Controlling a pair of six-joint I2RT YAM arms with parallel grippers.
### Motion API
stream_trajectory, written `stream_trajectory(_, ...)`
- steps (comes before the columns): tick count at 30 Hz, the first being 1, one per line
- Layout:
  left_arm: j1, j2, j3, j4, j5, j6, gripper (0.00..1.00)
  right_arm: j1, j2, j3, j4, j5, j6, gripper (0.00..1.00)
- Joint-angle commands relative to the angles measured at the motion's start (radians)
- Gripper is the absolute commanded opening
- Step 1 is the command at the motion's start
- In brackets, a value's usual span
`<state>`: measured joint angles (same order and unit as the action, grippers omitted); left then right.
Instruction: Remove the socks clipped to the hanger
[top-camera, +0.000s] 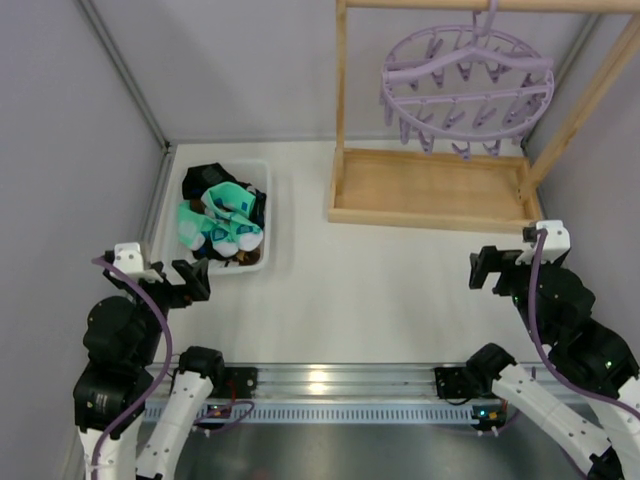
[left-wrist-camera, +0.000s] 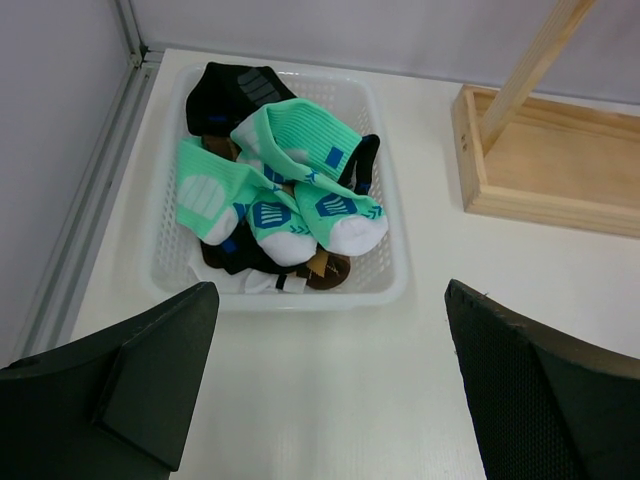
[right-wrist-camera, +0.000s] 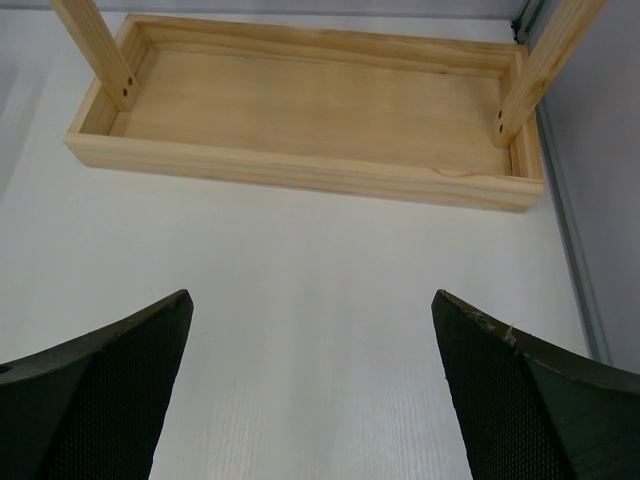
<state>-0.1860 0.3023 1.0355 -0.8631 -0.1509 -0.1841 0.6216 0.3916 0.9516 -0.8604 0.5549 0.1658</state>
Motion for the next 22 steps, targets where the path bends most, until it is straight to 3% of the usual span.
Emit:
stream_trajectory(1, -0.007, -0.008, -0.011, 0.001, -0.012, -0.002, 0.98, 0.009, -0.019, 0.033, -0.003, -0.010, -0.008, 0.99)
stream_trajectory(22, -0.026, 0.034, -0.015, 0.004, -0.024, -0.009, 0.98, 0.010, -0.017, 0.033, -0.005, -0.004, -0.002, 0.99)
